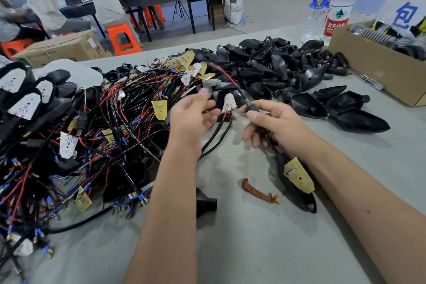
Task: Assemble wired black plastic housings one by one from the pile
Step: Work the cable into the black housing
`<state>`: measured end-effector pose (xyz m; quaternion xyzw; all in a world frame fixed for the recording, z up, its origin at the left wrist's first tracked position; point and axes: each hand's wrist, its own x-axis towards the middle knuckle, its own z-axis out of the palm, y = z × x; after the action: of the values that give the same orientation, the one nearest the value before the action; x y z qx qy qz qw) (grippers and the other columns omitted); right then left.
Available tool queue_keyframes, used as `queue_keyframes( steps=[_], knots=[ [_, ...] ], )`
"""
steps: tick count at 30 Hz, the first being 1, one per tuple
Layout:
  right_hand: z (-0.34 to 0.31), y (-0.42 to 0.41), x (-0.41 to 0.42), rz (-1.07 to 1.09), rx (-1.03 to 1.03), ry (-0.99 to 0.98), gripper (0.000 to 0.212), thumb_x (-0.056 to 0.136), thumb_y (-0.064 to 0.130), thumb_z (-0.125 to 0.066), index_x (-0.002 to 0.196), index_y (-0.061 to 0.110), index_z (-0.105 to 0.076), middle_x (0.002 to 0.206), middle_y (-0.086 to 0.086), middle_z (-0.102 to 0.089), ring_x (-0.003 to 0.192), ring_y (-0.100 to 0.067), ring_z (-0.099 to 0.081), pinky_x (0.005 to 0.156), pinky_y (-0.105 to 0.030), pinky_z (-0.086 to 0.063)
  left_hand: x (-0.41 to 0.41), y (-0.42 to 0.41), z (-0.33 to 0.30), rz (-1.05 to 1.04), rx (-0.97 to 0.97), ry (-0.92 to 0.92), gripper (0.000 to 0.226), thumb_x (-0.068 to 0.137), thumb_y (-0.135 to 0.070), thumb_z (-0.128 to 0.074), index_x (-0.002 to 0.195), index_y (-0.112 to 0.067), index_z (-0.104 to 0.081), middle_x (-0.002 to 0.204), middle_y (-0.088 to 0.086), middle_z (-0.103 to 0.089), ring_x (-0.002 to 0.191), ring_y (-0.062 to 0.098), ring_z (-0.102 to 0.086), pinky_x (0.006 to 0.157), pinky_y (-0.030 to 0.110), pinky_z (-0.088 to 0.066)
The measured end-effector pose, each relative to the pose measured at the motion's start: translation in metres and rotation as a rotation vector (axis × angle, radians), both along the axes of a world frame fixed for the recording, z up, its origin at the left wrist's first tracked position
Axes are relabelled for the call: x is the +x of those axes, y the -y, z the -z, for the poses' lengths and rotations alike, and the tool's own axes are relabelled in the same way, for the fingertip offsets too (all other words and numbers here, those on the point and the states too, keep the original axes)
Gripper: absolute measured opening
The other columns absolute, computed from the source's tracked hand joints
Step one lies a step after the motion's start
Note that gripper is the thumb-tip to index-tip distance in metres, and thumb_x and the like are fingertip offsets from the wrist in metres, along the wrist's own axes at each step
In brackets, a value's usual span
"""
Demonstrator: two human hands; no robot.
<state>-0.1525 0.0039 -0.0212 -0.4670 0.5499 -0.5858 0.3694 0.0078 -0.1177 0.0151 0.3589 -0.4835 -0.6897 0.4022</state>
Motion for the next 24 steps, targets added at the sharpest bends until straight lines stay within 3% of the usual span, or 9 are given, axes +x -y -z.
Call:
queue_keyframes(
  steps=[4, 7, 9, 11, 15, 18, 20, 22, 24],
  knots=[
    [-0.001, 0.000, 0.005, -0.065, -0.007, -0.010, 0.013, 0.103, 0.021, -0.061, 0.112, 0.014, -0.067, 0.080, -0.020, -0.075, 0.052, -0.023, -0.063, 0.053, -0.025, -0.050, -0.016, -0.017, 0.006, 0.231, -0.109, 0.182, 0.018, 0.097, -0.027, -0.071, 0.101, -0.010, -0.077, 0.078, 0.000, -0.073, 0.064, 0.012, -0.064, 0.063, 0.022, -0.056],
    [-0.003, -0.001, 0.010, -0.068, 0.020, -0.048, 0.023, 0.100, 0.035, -0.061, 0.108, 0.015, -0.066, 0.083, -0.018, -0.076, 0.056, -0.027, -0.062, 0.064, -0.049, -0.045, -0.022, -0.022, 0.009, 0.231, -0.151, 0.222, 0.009, 0.094, -0.022, -0.075, 0.090, -0.015, -0.078, 0.072, 0.001, -0.068, 0.063, 0.012, -0.059, 0.055, 0.019, -0.048],
    [-0.005, -0.003, 0.011, -0.054, 0.039, -0.047, 0.034, 0.101, 0.041, -0.054, 0.109, 0.010, -0.066, 0.084, -0.019, -0.076, 0.057, -0.029, -0.061, 0.068, -0.056, -0.039, -0.022, -0.021, 0.010, 0.201, -0.123, 0.218, 0.008, 0.093, -0.019, -0.076, 0.089, -0.012, -0.078, 0.073, 0.004, -0.068, 0.062, 0.014, -0.058, 0.052, 0.019, -0.044],
    [-0.006, -0.004, 0.011, -0.038, 0.057, -0.049, 0.038, 0.102, 0.038, -0.052, 0.112, 0.004, -0.064, 0.084, -0.019, -0.076, 0.060, -0.031, -0.061, 0.070, -0.055, -0.037, -0.021, -0.019, 0.009, 0.162, -0.086, 0.192, 0.009, 0.092, -0.018, -0.076, 0.090, -0.009, -0.078, 0.072, 0.006, -0.068, 0.058, 0.014, -0.059, 0.051, 0.019, -0.043],
    [-0.009, -0.006, 0.009, -0.033, 0.050, -0.066, 0.026, 0.105, 0.021, -0.058, 0.107, -0.004, -0.063, 0.085, -0.017, -0.075, 0.069, -0.033, -0.061, 0.073, -0.053, -0.038, -0.021, -0.020, 0.007, 0.110, -0.037, 0.138, 0.011, 0.093, -0.019, -0.075, 0.088, -0.009, -0.076, 0.072, 0.008, -0.071, 0.054, 0.015, -0.060, 0.051, 0.019, -0.047],
    [-0.011, -0.008, 0.005, -0.045, 0.046, -0.049, 0.027, 0.097, 0.023, -0.069, 0.099, -0.005, -0.067, 0.086, -0.027, -0.071, 0.070, -0.031, -0.057, 0.070, -0.043, -0.044, -0.021, -0.018, 0.006, 0.028, -0.126, 0.168, 0.014, 0.093, -0.021, -0.075, 0.089, -0.007, -0.075, 0.071, 0.006, -0.063, 0.055, 0.009, -0.053, 0.050, 0.017, -0.043],
    [-0.011, -0.009, 0.003, -0.082, 0.050, -0.067, 0.031, 0.093, 0.026, -0.073, 0.096, -0.004, -0.070, 0.091, -0.031, -0.068, 0.079, -0.032, -0.054, 0.076, -0.041, -0.045, -0.017, -0.011, 0.004, -0.036, -0.146, 0.151, 0.014, 0.094, -0.018, -0.074, 0.092, -0.005, -0.074, 0.071, 0.004, -0.058, 0.060, 0.008, -0.050, 0.055, 0.018, -0.043],
    [-0.009, -0.009, 0.000, -0.115, 0.056, -0.067, 0.031, 0.090, 0.029, -0.072, 0.095, -0.002, -0.071, 0.087, -0.020, -0.071, 0.087, -0.032, -0.057, 0.085, -0.041, -0.045, -0.014, -0.005, 0.001, -0.045, -0.126, 0.081, 0.011, 0.096, -0.015, -0.072, 0.092, -0.005, -0.072, 0.072, 0.003, -0.059, 0.063, 0.010, -0.053, 0.058, 0.021, -0.046],
    [-0.006, -0.008, -0.002, -0.111, 0.058, -0.021, 0.027, 0.090, 0.028, -0.072, 0.096, 0.001, -0.071, 0.085, -0.014, -0.072, 0.087, -0.035, -0.055, 0.084, -0.045, -0.043, -0.013, -0.006, -0.001, -0.034, -0.126, 0.023, 0.011, 0.098, -0.014, -0.068, 0.091, -0.005, -0.069, 0.074, 0.004, -0.060, 0.061, 0.009, -0.055, 0.059, 0.021, -0.050]
  ],
)
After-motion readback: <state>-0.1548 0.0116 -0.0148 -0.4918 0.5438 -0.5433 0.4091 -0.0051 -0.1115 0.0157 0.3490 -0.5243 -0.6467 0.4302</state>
